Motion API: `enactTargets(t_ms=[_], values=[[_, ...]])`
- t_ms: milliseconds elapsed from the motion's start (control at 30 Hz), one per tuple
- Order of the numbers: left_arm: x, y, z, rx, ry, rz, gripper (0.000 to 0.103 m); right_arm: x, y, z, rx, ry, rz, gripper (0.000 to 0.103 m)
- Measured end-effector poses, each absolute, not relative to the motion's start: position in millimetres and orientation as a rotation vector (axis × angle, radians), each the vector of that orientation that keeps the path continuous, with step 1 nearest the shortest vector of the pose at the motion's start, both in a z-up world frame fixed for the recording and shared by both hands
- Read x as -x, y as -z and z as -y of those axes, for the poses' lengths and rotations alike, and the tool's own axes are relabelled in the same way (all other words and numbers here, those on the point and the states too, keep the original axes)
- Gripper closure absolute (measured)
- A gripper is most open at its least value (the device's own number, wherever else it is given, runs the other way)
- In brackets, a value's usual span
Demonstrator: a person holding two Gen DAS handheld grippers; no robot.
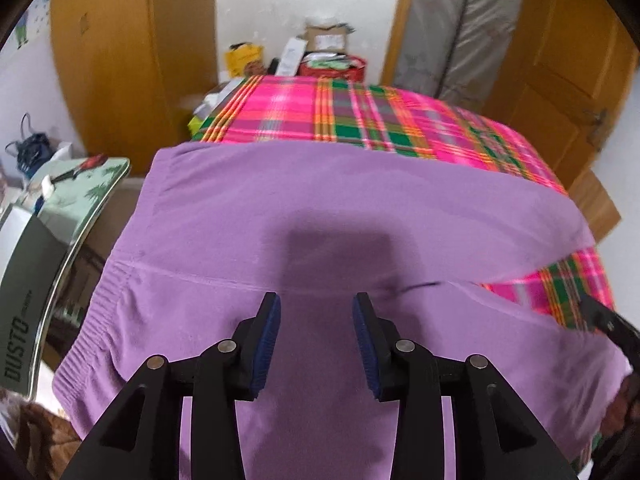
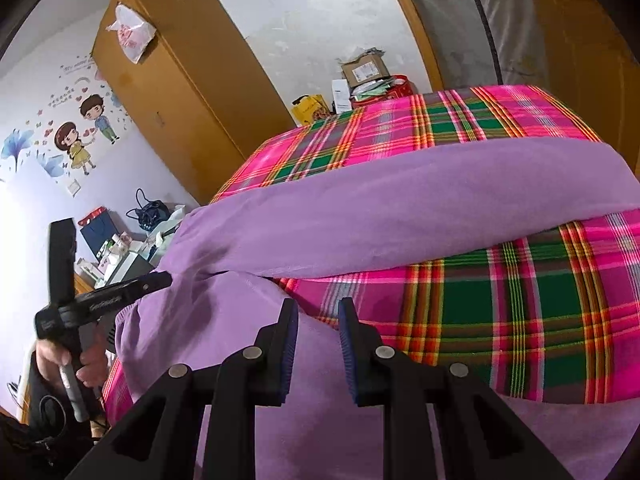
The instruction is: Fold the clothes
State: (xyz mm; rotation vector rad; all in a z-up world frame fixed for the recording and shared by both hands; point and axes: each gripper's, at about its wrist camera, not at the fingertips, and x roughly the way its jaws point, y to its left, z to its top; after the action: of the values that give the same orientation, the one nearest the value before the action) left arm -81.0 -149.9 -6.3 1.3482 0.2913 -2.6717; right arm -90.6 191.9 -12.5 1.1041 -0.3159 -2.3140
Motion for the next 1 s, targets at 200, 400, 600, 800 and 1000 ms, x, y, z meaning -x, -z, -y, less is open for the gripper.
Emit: enactTargets(t_ms=[200,400,600,800,1000], values=[[79.3,2.8,148.5,-1.321,2.62,-0.262,0.064,91.7,16.7,-202.9,-1.122,2.328,0.346,0.081],[75.0,-6.9,147.5,-1.265,2.602,-0.222,0.064,95.9,18.6,-199.4,-1.167,2.355,0.315,0.081],[73.8,-12.3,146.6,-1.237,2.581,-0.2,0.064,92.0,16.8,-187.9,-1.19,2.38,0.24,0.081],[72.0,-20.2,151.1,-1.173,2.601,-0.221,0.064,91.7,16.0,-187.4,-1.17,2.384,0.248,0.081],[74.1,-23.1,159.8,-1.167,2.663,-0.28,0.064,86.4,-3.6,-194.1,-1.013,2.404,0.313,0.081]])
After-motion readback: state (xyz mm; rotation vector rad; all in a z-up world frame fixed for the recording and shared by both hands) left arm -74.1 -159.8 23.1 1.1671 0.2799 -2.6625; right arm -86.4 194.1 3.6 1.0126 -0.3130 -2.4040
